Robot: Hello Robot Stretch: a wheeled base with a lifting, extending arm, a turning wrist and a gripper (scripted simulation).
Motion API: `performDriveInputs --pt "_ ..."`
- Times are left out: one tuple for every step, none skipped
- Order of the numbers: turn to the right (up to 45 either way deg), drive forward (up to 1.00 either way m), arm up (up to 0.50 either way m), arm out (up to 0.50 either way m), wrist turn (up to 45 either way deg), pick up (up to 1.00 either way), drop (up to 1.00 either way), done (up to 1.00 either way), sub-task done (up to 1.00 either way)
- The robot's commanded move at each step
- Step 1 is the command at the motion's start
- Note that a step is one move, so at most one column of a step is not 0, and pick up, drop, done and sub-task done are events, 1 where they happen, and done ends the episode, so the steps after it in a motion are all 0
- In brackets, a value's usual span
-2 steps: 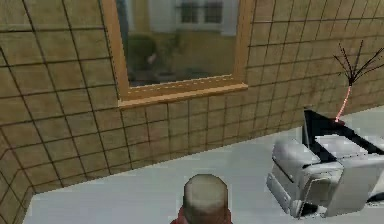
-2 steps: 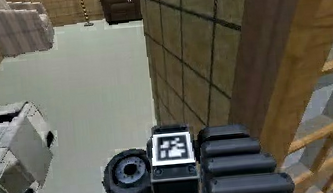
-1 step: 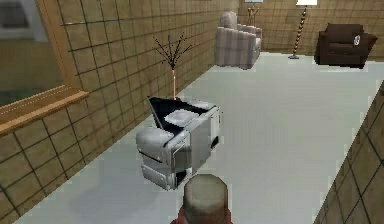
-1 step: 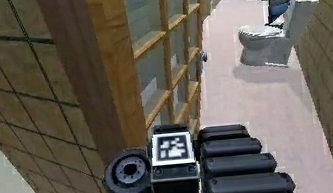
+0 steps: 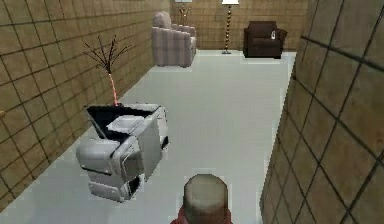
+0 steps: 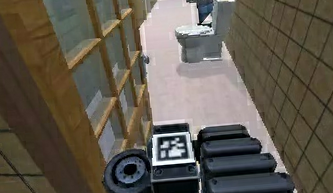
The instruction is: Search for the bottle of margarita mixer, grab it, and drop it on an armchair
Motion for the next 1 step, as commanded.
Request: performDriveInputs --pt "3.0 0.00 0.00 0.00 0.0 0.00 0.00 0.00 0.00"
